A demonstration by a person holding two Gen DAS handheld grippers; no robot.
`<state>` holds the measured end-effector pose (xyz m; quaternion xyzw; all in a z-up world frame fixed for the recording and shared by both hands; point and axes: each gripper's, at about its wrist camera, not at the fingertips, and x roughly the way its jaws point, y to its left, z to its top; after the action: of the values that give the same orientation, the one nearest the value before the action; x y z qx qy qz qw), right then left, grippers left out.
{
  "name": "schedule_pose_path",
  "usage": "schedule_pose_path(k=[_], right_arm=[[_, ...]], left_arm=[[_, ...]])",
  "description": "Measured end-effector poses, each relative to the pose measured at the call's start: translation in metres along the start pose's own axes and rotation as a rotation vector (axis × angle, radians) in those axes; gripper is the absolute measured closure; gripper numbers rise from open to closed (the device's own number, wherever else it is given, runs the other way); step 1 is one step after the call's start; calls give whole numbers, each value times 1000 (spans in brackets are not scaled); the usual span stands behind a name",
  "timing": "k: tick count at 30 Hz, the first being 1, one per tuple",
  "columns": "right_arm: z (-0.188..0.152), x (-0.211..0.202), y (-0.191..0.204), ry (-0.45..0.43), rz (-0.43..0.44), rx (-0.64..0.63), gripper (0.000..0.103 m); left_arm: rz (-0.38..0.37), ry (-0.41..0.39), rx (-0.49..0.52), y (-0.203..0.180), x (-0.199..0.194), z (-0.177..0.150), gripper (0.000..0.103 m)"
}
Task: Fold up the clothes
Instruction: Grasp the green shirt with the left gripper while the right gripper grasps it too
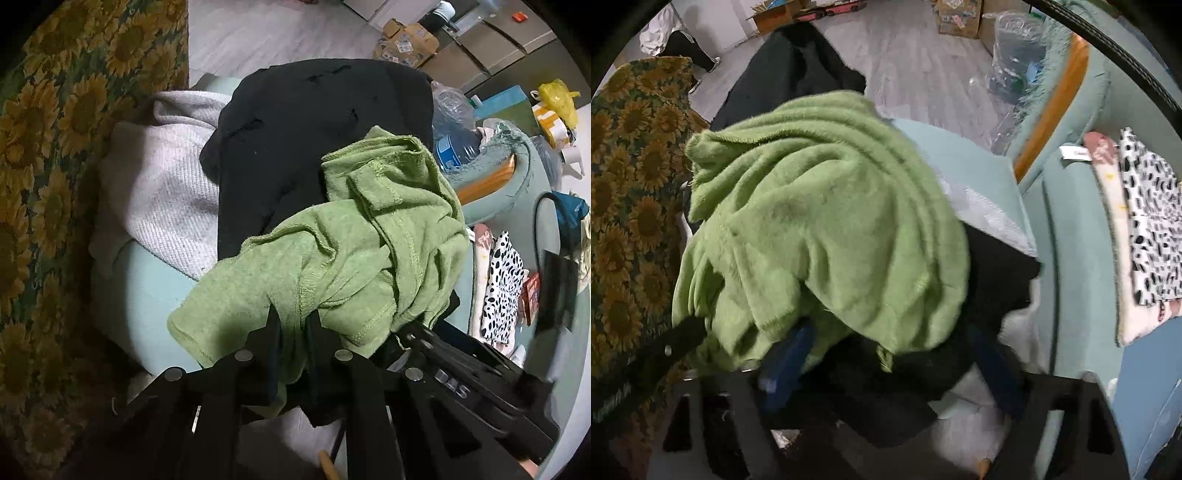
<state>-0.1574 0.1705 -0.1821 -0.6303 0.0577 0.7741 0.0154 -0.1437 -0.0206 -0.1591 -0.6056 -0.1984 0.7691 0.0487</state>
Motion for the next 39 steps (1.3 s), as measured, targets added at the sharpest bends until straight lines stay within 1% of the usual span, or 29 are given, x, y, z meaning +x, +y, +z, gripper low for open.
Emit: schedule_pose_path(k=[3, 6, 7, 9, 10, 11, 14, 17, 19, 21, 24, 25, 26, 27, 28, 30, 31, 32, 33, 34, 36, 39], right_arm=[[2, 6, 2, -6, 3, 11, 34], [-1, 8, 0, -17, 37, 42, 37], [-2, 8, -2, -20, 47, 53, 41], [-5, 7, -5, -27, 67, 77, 57], [-6, 4, -5, -38, 54, 77, 68], [-8, 1, -5, -53, 32, 72, 76], [-12, -10, -7, -94, -22, 61, 88], [-17, -24, -11, -127, -41, 63, 91], [-22, -34, -15, -155, -47, 68, 92], [-19, -48, -20, -195, -61, 77, 93], [-22, -76, -30, -263, -43, 83, 94], [-24, -85, -30, -283, -34, 77, 94], [-27, -94, -30, -303, -25, 68, 94], [-29, -103, -30, -322, -15, 59, 94], [-27, -108, -30, -335, -11, 45, 94], [-22, -114, -30, -357, -6, 12, 94], [-22, -118, -28, -367, -11, -2, 94], [-23, -123, -26, -375, -18, -16, 94], [-24, -124, -24, -378, -25, -29, 94], [-26, -123, -24, -377, -25, -37, 94], [-30, -123, -25, -372, -18, -47, 94], [-37, -129, -28, -359, -1, -42, 94]], left_arm=[[-3, 7, -7, -4, -1, -3, 91], [-1, 15, -2, -9, -4, -8, 92], [-2, 18, -4, -10, -5, -9, 92], [-8, 14, -11, -13, -17, -5, 92], [-9, 9, -13, -14, -24, -3, 92], [-7, 0, -12, -16, -29, -4, 92], [-10, -27, -17, -17, -45, -2, 93], [-18, -57, -19, -15, -61, 9, 93], [-13, -92, -11, -5, -73, 11, 93], [-4, -135, -10, 4, -86, 14, 93], [17, -157, -38, 11, -98, 17, 93], [28, -152, -46, 12, -100, 17, 92], [44, -128, -48, 12, -96, 17, 91], [58, -104, -53, 12, -92, 17, 85], [70, -81, -64, 11, -88, 15, 82], [78, -59, -87, 9, -83, 8, 70], [75, -54, -96, 8, -81, 4, 66], [62, -52, -102, 8, -80, 0, 59], [48, -50, -110, 8, -78, -3, 55], [36, -47, -116, 7, -77, -5, 55], [37, -33, -107, 2, -69, -3, 55], [41, -5, -61, -12, -51, 5, 55]])
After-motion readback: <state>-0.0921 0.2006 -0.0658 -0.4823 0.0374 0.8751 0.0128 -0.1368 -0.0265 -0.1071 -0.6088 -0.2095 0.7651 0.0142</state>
